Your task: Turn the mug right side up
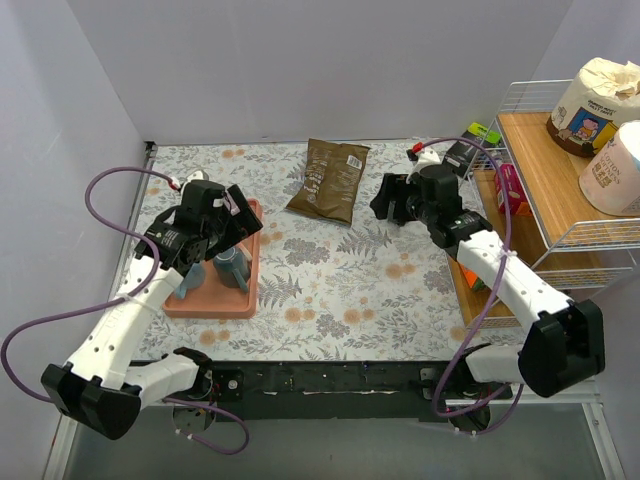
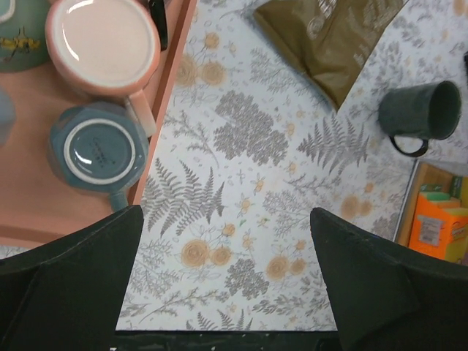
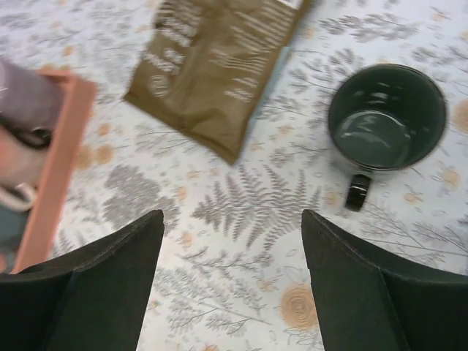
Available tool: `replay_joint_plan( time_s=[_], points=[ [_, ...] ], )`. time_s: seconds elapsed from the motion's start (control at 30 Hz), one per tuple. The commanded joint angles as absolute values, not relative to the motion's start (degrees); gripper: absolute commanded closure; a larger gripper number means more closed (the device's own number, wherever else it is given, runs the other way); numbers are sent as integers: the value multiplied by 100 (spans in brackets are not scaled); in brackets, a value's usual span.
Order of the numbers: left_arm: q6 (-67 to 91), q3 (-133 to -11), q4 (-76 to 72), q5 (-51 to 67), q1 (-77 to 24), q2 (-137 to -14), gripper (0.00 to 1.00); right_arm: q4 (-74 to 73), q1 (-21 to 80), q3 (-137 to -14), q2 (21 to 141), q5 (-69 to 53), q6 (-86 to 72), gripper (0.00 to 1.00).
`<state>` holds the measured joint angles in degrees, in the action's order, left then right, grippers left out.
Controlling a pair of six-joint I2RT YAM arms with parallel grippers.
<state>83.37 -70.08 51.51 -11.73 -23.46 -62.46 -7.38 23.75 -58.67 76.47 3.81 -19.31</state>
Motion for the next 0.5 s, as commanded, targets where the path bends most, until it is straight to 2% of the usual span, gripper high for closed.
replay_joint_plan(
  time_s=[0.0,0.2,0.37,0.43,0.47],
  points=[
    [8314,-6698,5501,-765,-2347,-6117,2,-633,2522,-5950,7015,-860,-1678,17],
    [8805,-6390,6346,-1081,-2347,-6495,3,-817,2575,-6073,6680,-1046,-2021,18],
    [9289,-5934,5793,-1151,-2355,-6407,18,-967,2584,-6012,6495,-1046,-2179,19],
    [9447,-5828,5547,-1239,-2364,-6372,28,-1011,2584,-5977,6434,-1055,-2206,19],
    [9483,-5749,5494,-1300,-2373,-6363,30,-1063,2584,-5977,6416,-1011,-2223,19]
  ],
)
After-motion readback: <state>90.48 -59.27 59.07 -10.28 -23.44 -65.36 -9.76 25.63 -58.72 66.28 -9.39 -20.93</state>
